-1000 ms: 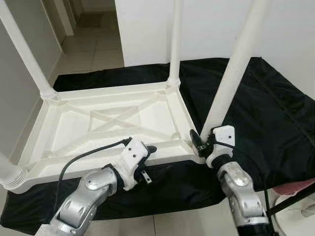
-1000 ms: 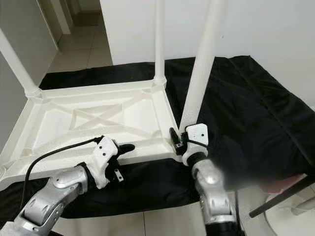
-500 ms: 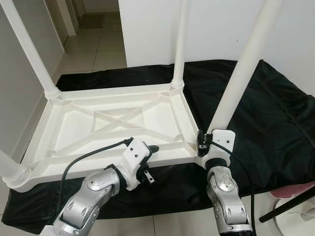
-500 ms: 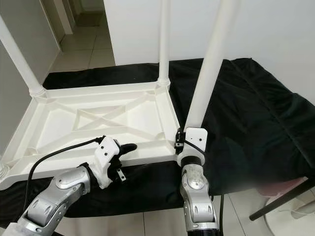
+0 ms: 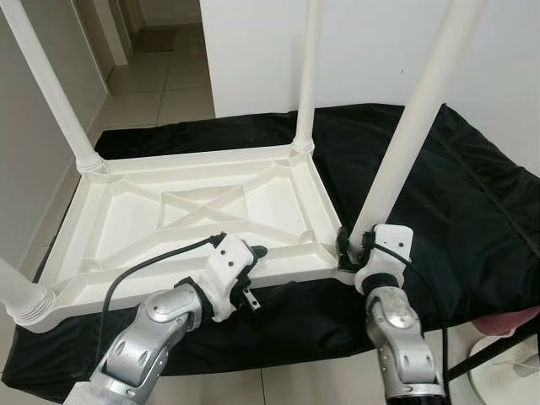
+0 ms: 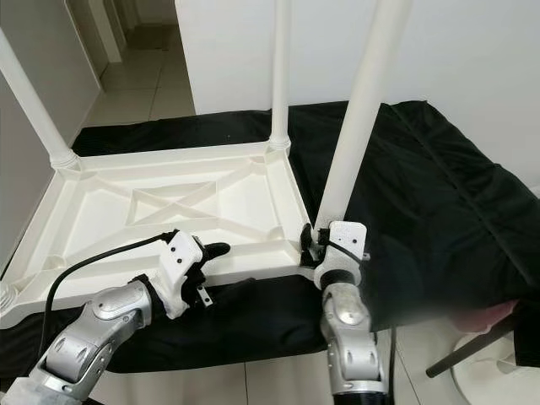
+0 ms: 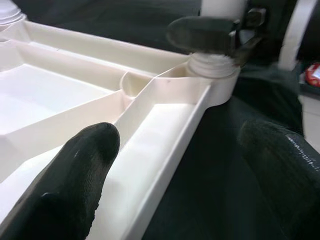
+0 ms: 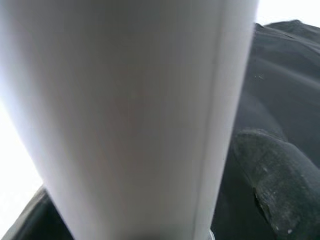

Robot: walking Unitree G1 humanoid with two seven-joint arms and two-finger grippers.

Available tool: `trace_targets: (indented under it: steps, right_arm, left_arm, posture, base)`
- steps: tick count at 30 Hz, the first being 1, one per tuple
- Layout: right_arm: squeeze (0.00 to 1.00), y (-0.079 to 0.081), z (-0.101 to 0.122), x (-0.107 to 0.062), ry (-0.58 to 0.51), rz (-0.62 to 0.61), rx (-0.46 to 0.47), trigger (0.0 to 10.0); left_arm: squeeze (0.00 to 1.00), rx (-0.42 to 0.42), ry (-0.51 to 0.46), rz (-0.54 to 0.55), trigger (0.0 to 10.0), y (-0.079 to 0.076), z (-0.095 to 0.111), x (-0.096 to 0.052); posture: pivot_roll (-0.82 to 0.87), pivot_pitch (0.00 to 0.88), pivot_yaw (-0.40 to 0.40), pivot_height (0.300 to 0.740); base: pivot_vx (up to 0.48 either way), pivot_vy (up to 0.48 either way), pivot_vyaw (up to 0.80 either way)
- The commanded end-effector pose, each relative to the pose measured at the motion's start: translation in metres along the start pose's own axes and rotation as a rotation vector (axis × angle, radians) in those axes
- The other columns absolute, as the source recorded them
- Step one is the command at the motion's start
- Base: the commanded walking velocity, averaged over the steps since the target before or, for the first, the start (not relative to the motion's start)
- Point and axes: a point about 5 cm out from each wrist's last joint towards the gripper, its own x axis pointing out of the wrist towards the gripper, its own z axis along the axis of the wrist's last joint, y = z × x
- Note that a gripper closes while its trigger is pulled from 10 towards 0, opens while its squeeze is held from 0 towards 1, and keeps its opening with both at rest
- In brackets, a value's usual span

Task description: Building children table

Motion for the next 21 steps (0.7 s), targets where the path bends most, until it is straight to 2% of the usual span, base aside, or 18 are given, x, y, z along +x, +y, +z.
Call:
trace_targets:
  steps: [1,7,8,13,21]
  right_arm:
    - [0.00,0.003,-0.001,0.001,0.002,0.042,0.018,10.0]
    - [0.00,0.007,0.006,0.007,-0.023,0.265,-0.023,10.0]
    - [0.00,0.007,0.006,0.007,-0.023,0.265,-0.023,10.0]
    - [0.00,0.001,0.005,0.011,-0.013,0.469,-0.113,10.0]
    - [0.00,-0.004,0.003,0.013,-0.001,0.601,-0.148,10.0]
  left_arm:
    - [0.00,-0.006,0.010,0.058,10.0,0.003,-0.001,-0.001]
    - [0.00,-0.017,0.012,0.025,10.0,-0.003,0.000,0.002]
    - [0.00,-0.017,0.012,0.025,10.0,-0.003,0.000,0.002]
    - [0.00,0.002,0.005,0.007,10.0,0.000,0.005,0.005]
    - [0.00,0.024,-0.001,0.015,10.0,0.005,0.009,0.001]
  posture:
    - [-0.07,0.000,0.017,0.740]
    - [-0.08,0.000,0.018,0.740]
    - [-0.08,0.000,0.018,0.740]
    - [-0.07,0.000,0.008,0.740]
    - [-0.06,0.020,0.007,0.740]
  base:
    - [0.000,0.000,0.00]
    - [0.000,0.000,0.00]
    - [0.000,0.000,0.00]
    - [0.000,0.000,0.00]
    - [0.000,0.000,0.00]
